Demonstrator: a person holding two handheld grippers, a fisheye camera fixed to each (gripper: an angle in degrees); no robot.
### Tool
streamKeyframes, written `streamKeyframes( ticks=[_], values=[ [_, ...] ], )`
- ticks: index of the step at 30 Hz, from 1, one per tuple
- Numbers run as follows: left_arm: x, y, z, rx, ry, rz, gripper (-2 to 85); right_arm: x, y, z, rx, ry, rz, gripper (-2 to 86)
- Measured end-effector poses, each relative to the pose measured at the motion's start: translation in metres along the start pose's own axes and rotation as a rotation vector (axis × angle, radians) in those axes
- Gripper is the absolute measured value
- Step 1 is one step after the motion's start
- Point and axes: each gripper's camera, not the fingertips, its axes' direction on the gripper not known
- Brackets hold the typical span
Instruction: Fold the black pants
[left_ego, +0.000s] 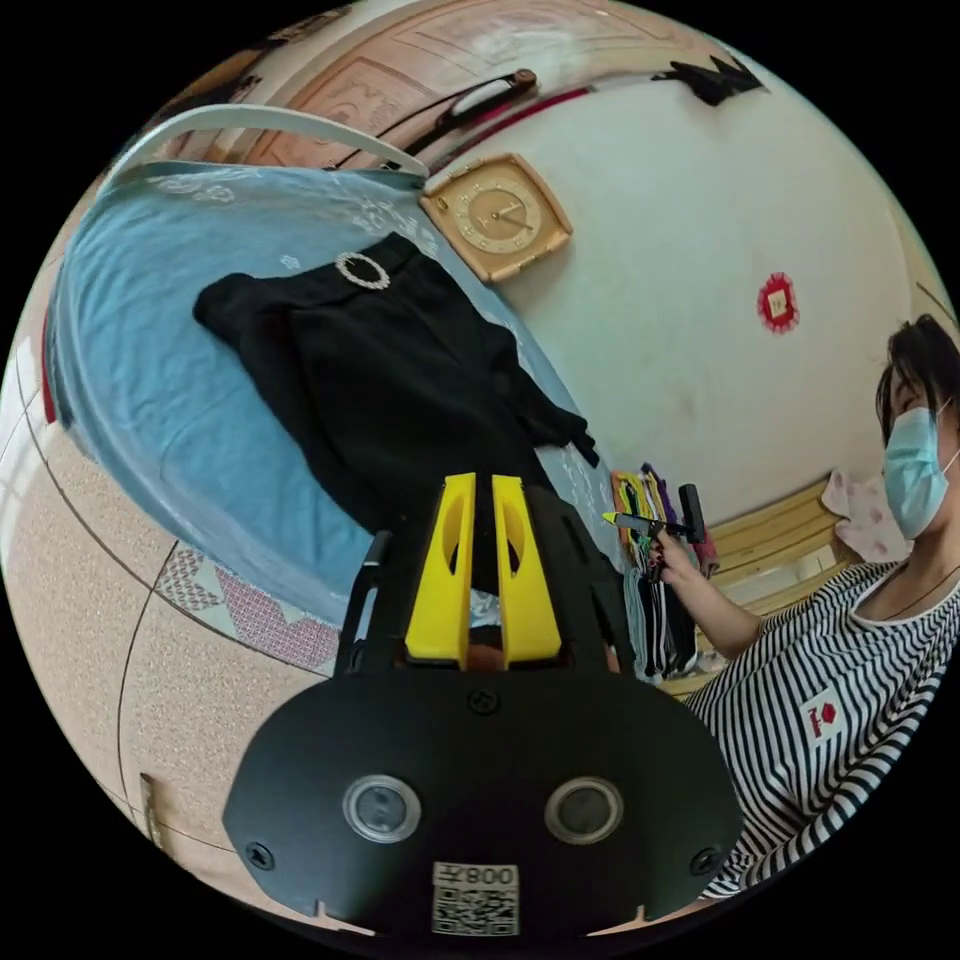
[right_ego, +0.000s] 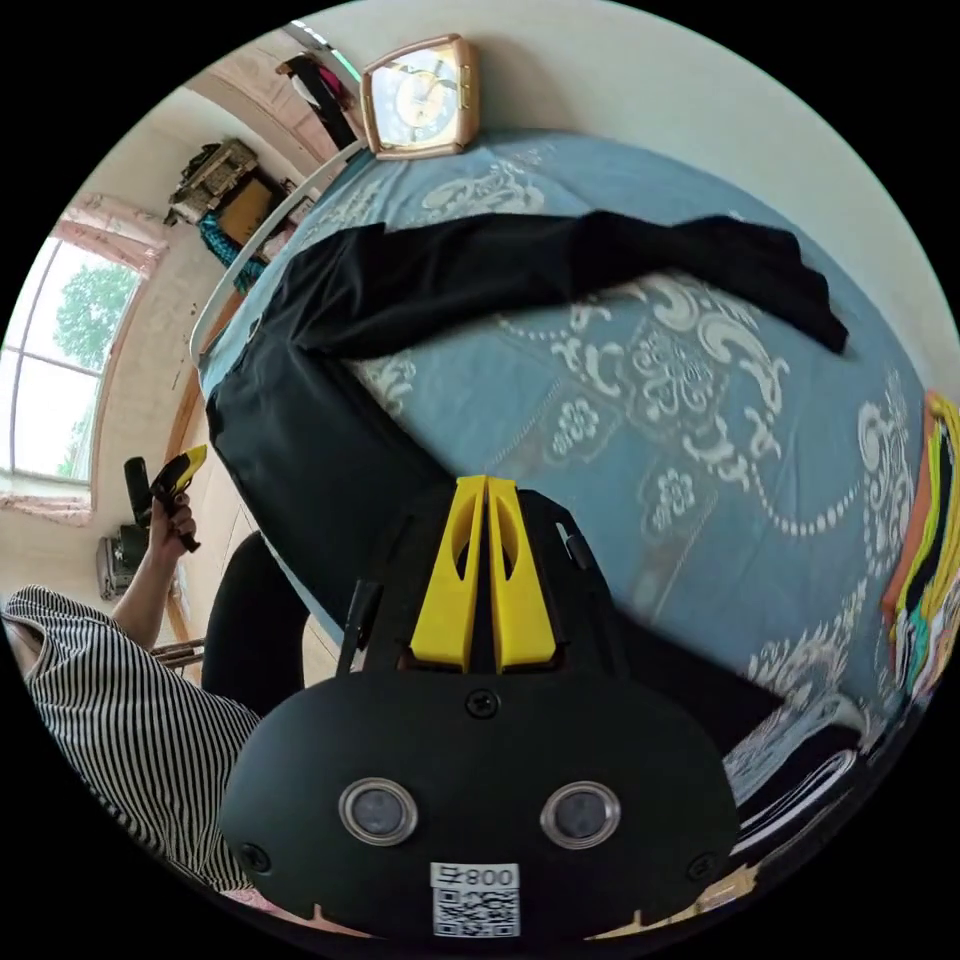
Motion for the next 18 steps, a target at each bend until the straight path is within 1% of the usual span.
streamKeyframes(
  ticks=[2, 4, 6, 8, 9, 10, 12, 14, 15, 18],
  values=[
    [0.020, -0.022, 0.029, -0.074, -0.025, 0.040, 2.0, 0.023, 0.058, 0.006, -0.030, 0.022, 0.072, 0.1],
    [0.038, -0.048, 0.061, -0.158, -0.161, 0.067, 1.2, 0.049, 0.110, 0.016, -0.040, 0.070, 0.192, 0.1],
    [0.037, -0.065, 0.081, -0.218, -0.225, 0.018, 0.7, 0.081, 0.163, 0.045, -0.095, 0.035, 0.254, 0.1],
    [0.041, -0.085, 0.084, -0.203, -0.181, -0.042, 0.6, 0.101, 0.190, 0.044, 0.030, -0.054, 0.289, 0.2],
    [0.055, -0.101, 0.085, -0.193, -0.194, -0.028, 0.5, 0.110, 0.196, 0.047, 0.026, -0.085, 0.300, 0.2],
    [0.076, -0.117, 0.087, -0.184, -0.209, 0.019, 0.6, 0.111, 0.197, 0.048, 0.022, -0.077, 0.289, 0.2],
    [0.108, -0.144, 0.099, -0.194, -0.195, 0.091, 0.9, 0.101, 0.199, 0.055, -0.003, 0.025, 0.187, 0.2],
    [0.141, -0.172, 0.120, -0.208, -0.168, 0.168, 1.4, 0.092, 0.204, 0.061, -0.012, 0.110, 0.130, 0.2],
    [0.163, -0.192, 0.141, -0.230, -0.152, 0.227, 1.8, 0.088, 0.212, 0.065, -0.005, 0.158, 0.105, 0.2],
    [0.213, -0.243, 0.208, -0.306, -0.140, 0.346, 3.1, 0.091, 0.240, 0.071, 0.065, 0.205, 0.092, 0.2]
  ],
)
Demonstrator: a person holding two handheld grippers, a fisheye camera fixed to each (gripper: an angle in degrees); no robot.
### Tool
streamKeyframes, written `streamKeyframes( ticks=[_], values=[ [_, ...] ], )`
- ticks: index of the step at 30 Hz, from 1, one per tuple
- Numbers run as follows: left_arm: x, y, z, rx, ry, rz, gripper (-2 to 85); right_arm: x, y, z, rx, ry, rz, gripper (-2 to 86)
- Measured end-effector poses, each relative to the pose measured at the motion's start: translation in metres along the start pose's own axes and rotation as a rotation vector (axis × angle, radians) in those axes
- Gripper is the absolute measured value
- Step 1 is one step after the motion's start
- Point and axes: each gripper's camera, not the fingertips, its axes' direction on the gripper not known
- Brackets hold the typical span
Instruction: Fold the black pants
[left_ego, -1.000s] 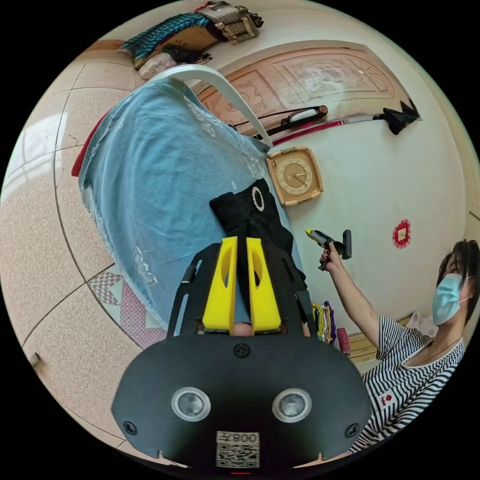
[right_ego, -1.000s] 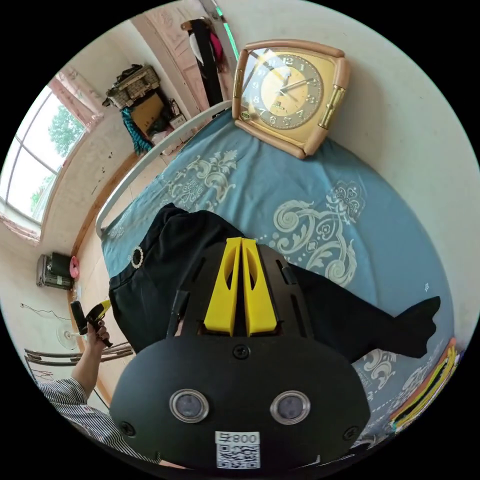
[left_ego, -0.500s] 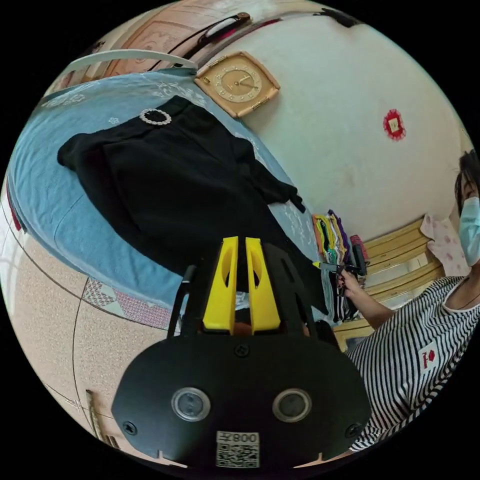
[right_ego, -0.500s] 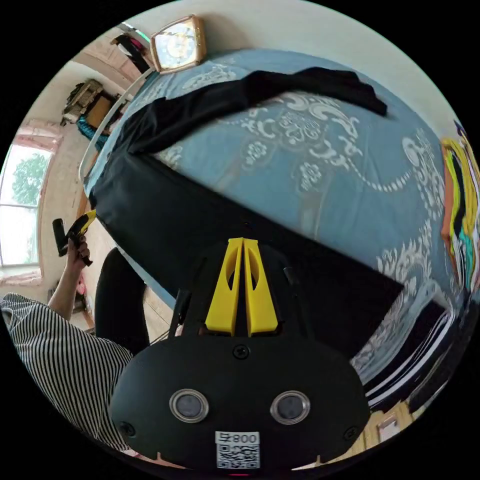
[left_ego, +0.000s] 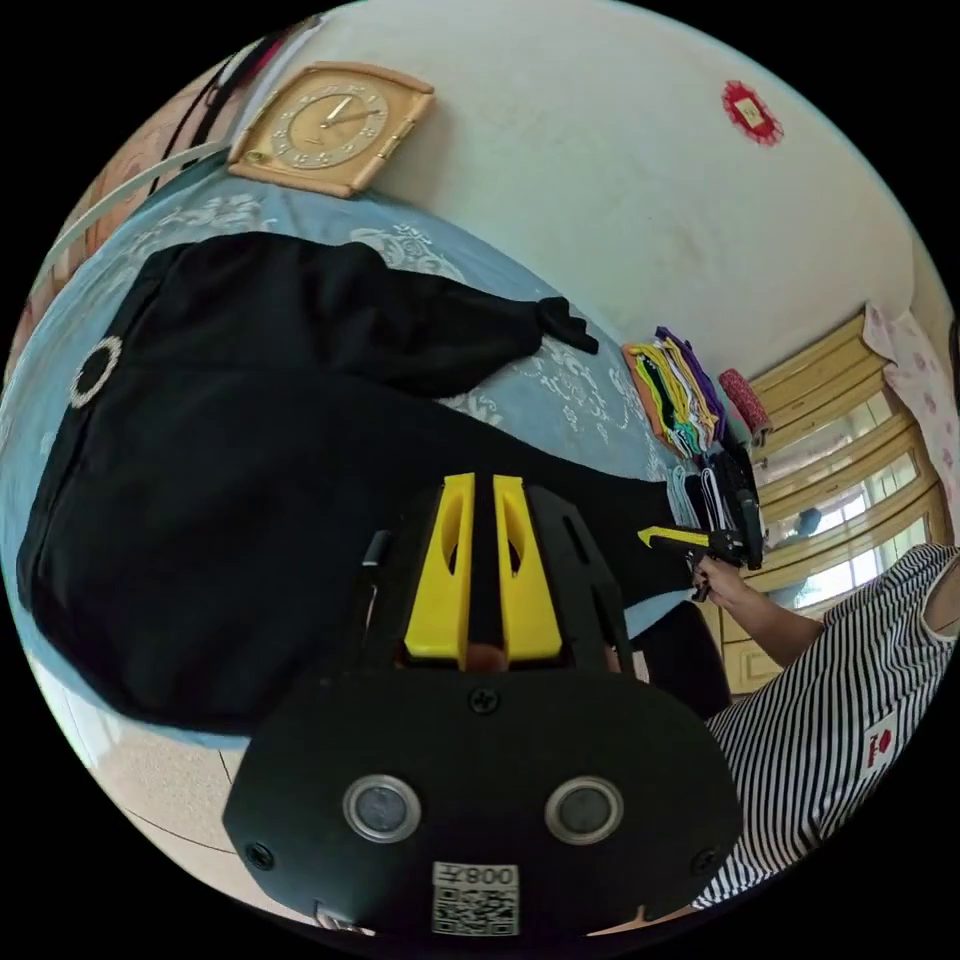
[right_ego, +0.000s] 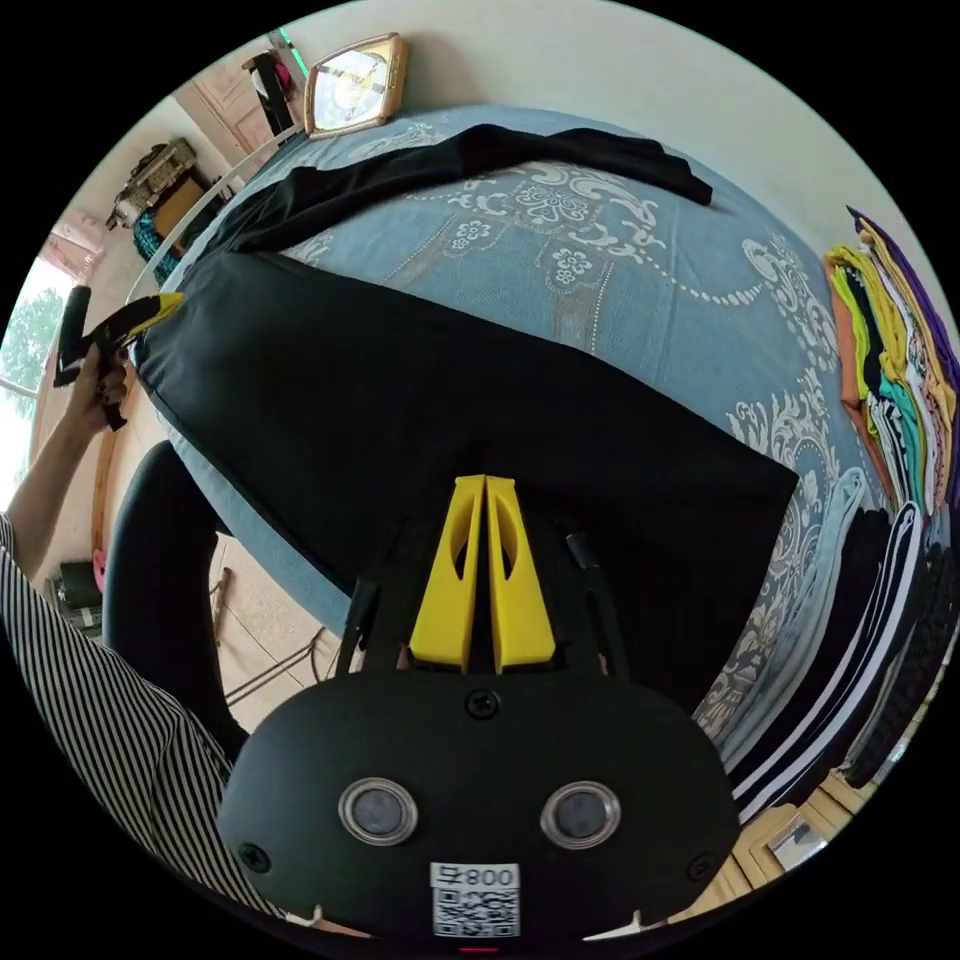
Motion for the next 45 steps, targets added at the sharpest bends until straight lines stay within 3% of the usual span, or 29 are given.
streamKeyframes(
  ticks=[4, 6, 10, 13, 15, 18, 22, 35, 45],
  values=[
    [0.037, -0.114, 0.049, -0.037, -0.021, 0.120, 4.5, 0.033, 0.005, -0.002, -0.069, -0.153, 0.004, 0.3],
    [0.051, -0.158, 0.061, -0.037, -0.031, 0.163, 5.1, 0.071, 0.000, -0.022, 0.058, -0.203, 0.029, 0.4],
    [0.074, -0.252, 0.081, -0.052, -0.102, 0.252, 6.7, 0.152, -0.038, -0.044, 0.238, -0.074, 0.093, 1.2],
    [0.073, -0.312, 0.090, -0.060, -0.154, 0.245, 7.3, 0.232, -0.090, -0.041, 0.285, -0.036, 0.176, 3.9],
    [0.070, -0.344, 0.094, -0.067, -0.181, 0.237, 7.5, 0.290, -0.125, -0.036, 0.316, -0.124, 0.241, 5.8],
    [0.064, -0.393, 0.103, -0.086, -0.227, 0.234, 7.9, 0.345, -0.152, -0.024, 0.357, -0.243, 0.300, 6.9],
    [0.053, -0.448, 0.114, -0.099, -0.288, 0.191, 7.8, 0.382, -0.167, 0.002, 0.337, -0.234, 0.338, 7.1],
    [0.053, -0.515, 0.128, -0.095, -0.335, 0.153, 1.1, 0.417, -0.150, 0.040, 0.324, -0.148, 0.302, 2.4],
    [0.079, -0.522, 0.058, 0.010, -0.196, 0.187, 0.3, 0.404, -0.019, -0.101, 0.582, -0.234, 0.163, 0.6]
  ],
)
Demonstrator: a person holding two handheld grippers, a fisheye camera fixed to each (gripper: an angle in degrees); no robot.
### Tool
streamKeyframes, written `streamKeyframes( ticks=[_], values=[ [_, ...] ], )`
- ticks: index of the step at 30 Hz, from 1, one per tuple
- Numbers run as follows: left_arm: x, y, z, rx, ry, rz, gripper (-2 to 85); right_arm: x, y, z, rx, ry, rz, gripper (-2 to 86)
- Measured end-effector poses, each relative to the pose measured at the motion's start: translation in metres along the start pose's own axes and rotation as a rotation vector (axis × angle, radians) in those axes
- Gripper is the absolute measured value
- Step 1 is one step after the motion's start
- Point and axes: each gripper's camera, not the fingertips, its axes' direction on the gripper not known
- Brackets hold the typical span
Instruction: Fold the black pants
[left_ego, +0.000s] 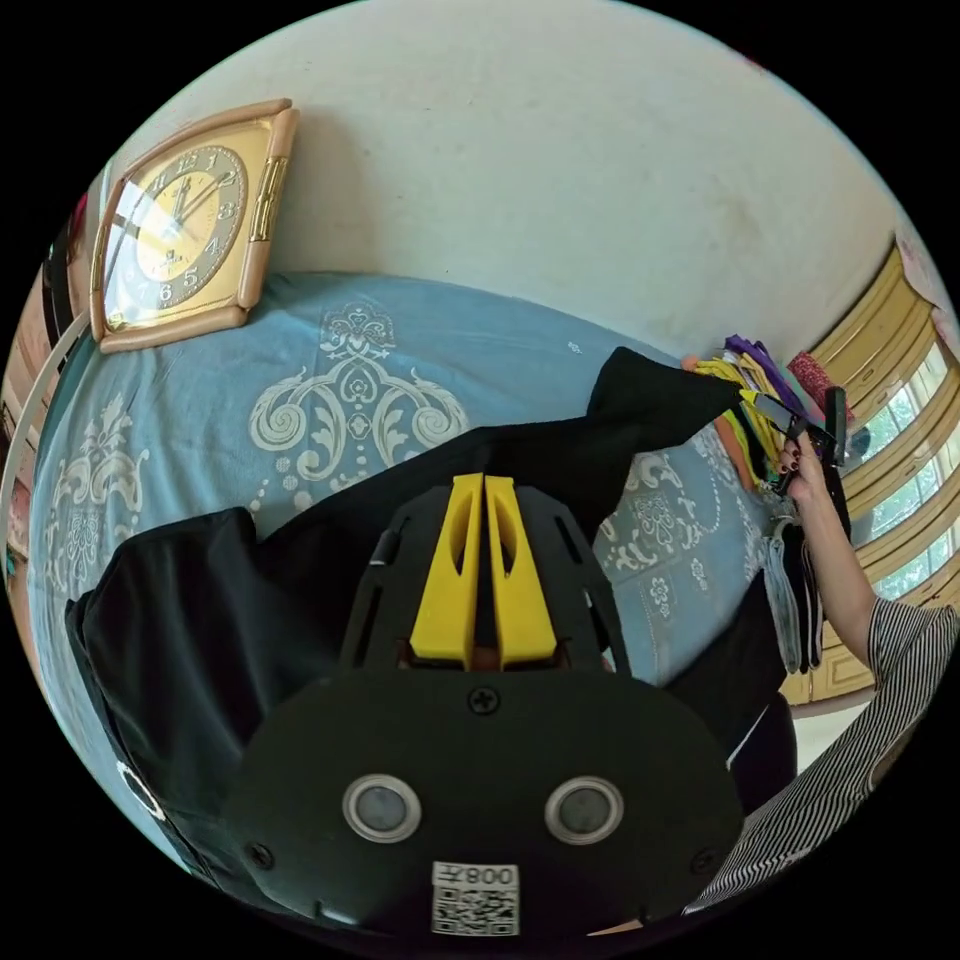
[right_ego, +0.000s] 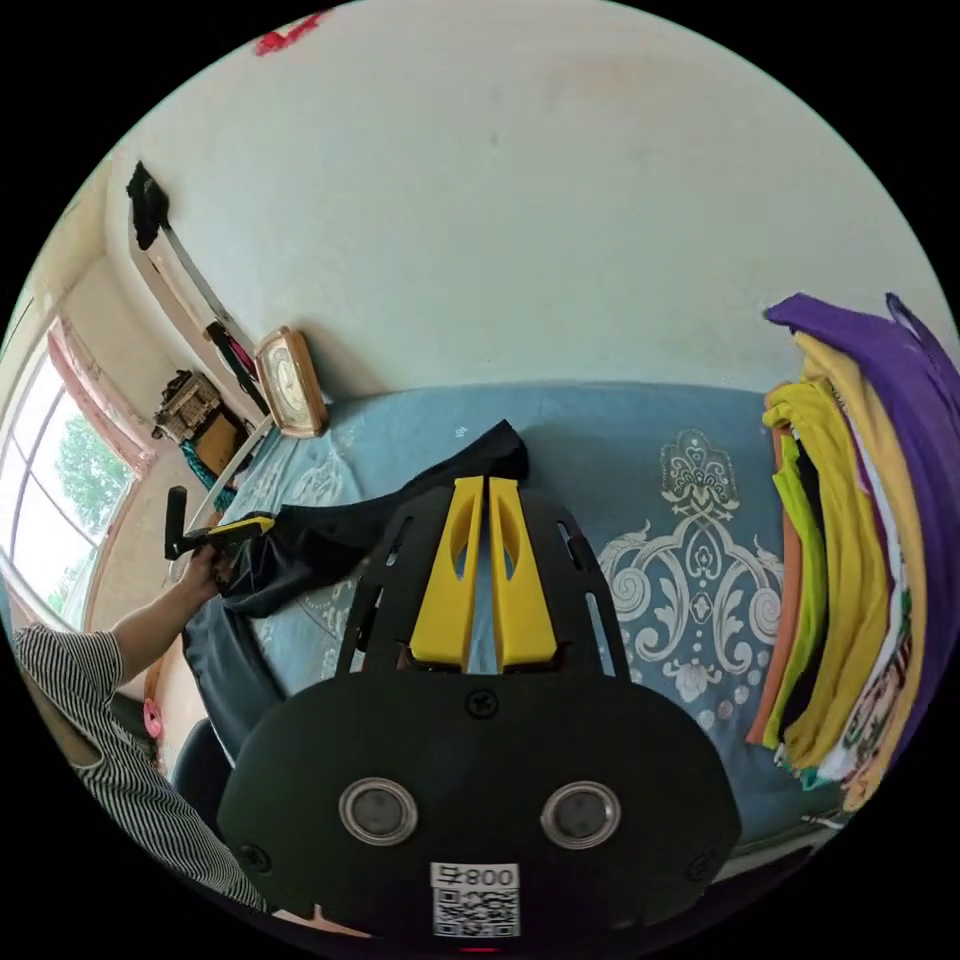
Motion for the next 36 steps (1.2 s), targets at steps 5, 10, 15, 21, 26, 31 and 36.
streamKeyframes(
  ticks=[5, 10, 15, 21, 26, 31, 36],
  values=[
    [0.022, 0.012, -0.065, 0.113, 0.066, 0.058, 0.3, -0.056, 0.034, -0.138, 0.169, 0.008, -0.104, 0.5],
    [0.037, 0.021, -0.107, 0.182, 0.174, 0.110, 0.2, -0.103, 0.061, -0.244, 0.286, 0.084, -0.189, 0.5],
    [0.043, -0.001, -0.093, 0.165, 0.178, 0.124, 0.1, -0.073, 0.035, -0.227, 0.163, 0.202, -0.134, 0.5],
    [0.029, -0.028, -0.022, 0.028, 0.118, 0.028, 0.2, 0.064, -0.003, -0.066, -0.187, 0.204, 0.148, 0.4],
    [0.023, -0.018, -0.004, -0.024, 0.093, -0.008, 0.6, 0.116, 0.021, -0.004, -0.327, 0.335, 0.276, 0.4],
    [0.022, 0.002, -0.024, -0.023, 0.085, 0.009, 2.6, 0.093, 0.071, -0.034, -0.276, 0.205, 0.203, 2.0],
    [0.064, 0.028, -0.034, -0.051, 0.210, 0.110, 5.5, 0.064, 0.151, -0.049, -0.361, 0.263, 0.180, 6.2]
  ],
)
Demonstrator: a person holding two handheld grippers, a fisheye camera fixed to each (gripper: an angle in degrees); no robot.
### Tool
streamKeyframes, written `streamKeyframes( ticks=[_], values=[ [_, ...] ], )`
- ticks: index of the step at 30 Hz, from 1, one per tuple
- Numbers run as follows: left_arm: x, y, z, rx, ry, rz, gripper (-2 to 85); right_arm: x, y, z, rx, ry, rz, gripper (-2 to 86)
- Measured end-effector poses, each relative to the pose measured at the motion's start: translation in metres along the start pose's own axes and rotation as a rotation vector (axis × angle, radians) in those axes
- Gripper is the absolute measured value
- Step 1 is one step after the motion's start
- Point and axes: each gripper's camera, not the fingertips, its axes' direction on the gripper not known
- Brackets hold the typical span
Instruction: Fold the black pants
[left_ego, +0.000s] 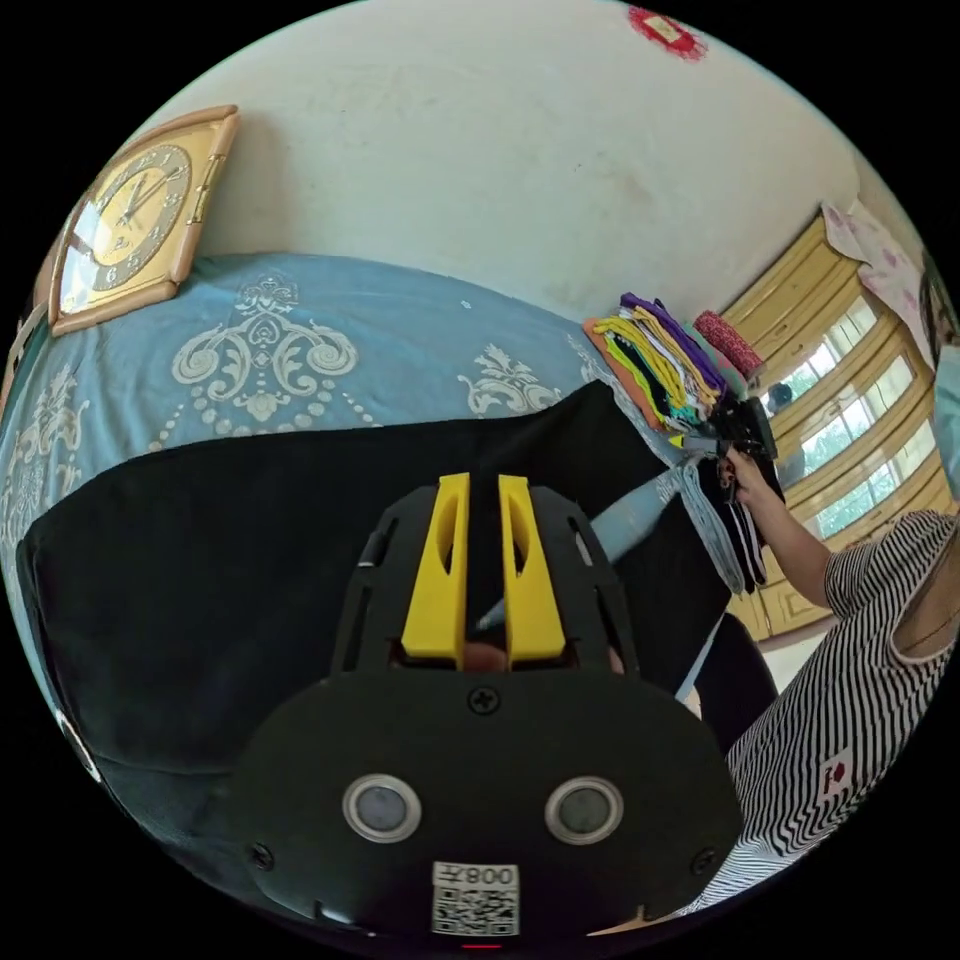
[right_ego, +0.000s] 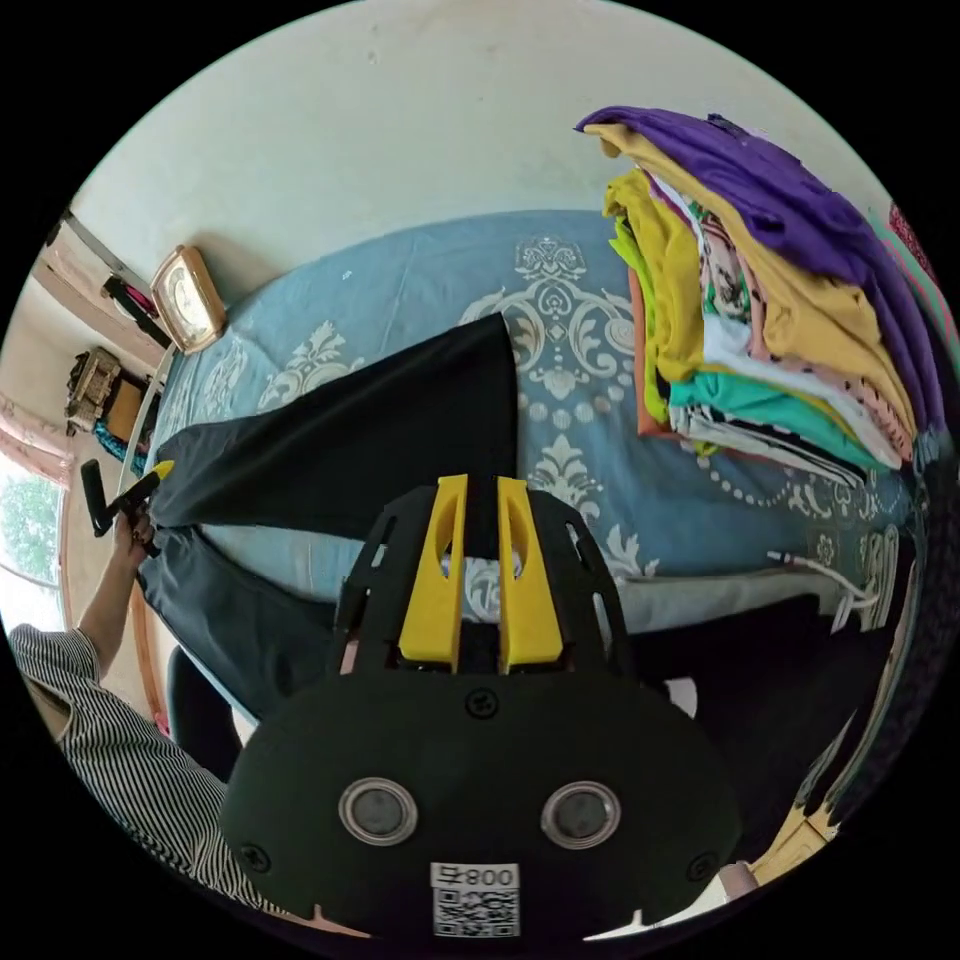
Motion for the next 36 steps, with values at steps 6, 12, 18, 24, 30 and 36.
streamKeyframes(
  ticks=[6, 12, 18, 24, 30, 36],
  values=[
    [0.055, -0.002, 0.054, -0.212, -0.076, 0.136, 4.4, -0.010, 0.002, 0.043, -0.126, 0.056, -0.008, 5.6],
    [0.066, -0.015, 0.073, -0.289, -0.101, 0.103, 0.7, -0.012, -0.001, 0.048, -0.170, 0.069, -0.012, 0.6],
    [0.090, -0.014, 0.057, -0.258, -0.012, 0.120, 0.8, -0.009, 0.022, 0.014, -0.150, 0.045, -0.025, 0.4],
    [0.101, -0.011, 0.062, -0.231, -0.079, 0.130, 3.9, -0.022, 0.023, 0.010, -0.084, 0.089, -0.039, 3.3],
    [0.110, -0.012, 0.072, -0.261, -0.148, 0.165, 1.5, -0.015, 0.015, 0.046, -0.150, 0.020, 0.009, 4.0],
    [0.117, -0.012, 0.060, -0.264, -0.093, 0.135, 0.3, -0.026, 0.025, 0.022, -0.154, 0.077, -0.046, 0.5]
  ],
)
